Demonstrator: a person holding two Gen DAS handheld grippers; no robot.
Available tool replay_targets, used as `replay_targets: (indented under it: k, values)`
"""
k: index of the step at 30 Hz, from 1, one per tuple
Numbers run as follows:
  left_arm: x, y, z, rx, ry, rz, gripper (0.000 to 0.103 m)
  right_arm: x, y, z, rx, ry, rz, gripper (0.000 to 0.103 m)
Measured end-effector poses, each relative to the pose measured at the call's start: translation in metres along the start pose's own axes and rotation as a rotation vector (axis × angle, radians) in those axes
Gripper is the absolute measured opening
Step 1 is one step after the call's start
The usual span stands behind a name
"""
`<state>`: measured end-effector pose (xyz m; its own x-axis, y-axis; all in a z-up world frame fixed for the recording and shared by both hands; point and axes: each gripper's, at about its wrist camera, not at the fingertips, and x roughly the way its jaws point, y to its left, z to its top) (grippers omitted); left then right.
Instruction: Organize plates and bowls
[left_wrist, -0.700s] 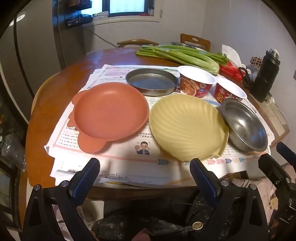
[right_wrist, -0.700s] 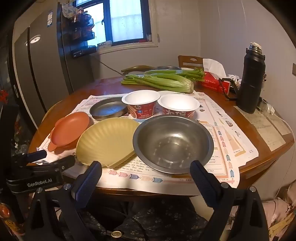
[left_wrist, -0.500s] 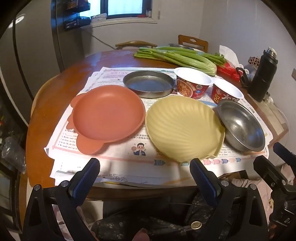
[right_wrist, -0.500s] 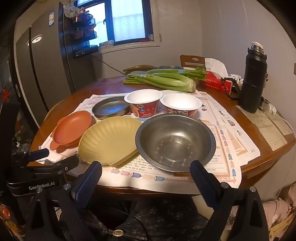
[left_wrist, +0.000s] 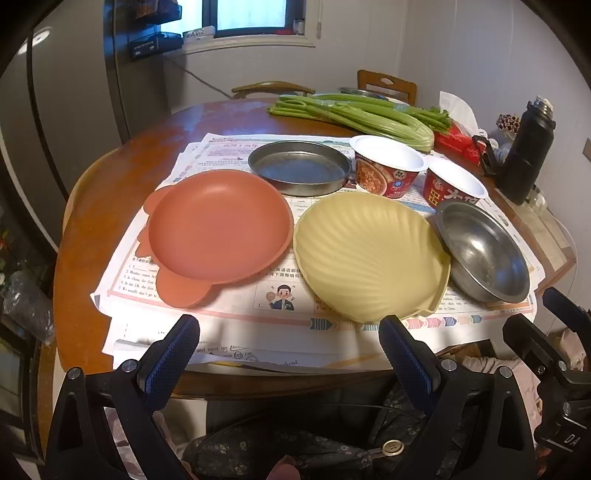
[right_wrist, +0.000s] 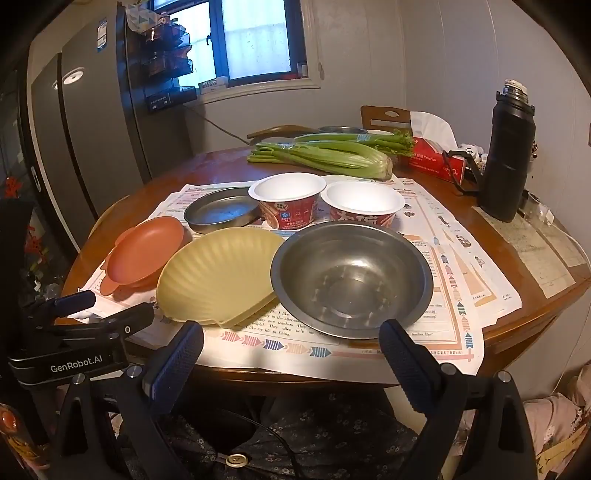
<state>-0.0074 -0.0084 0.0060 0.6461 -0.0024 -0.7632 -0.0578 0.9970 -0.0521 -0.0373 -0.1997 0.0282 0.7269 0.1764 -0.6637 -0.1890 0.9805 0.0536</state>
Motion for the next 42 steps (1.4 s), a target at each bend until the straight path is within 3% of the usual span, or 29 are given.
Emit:
replay_targets:
  k: [42]
  values:
    - [0.0015,-0.0046,-0.0022,0.029,-0.003,0.001,0.098,0.0037,0.0026,-0.0017,-0.012,0.023,-0.003,0.096]
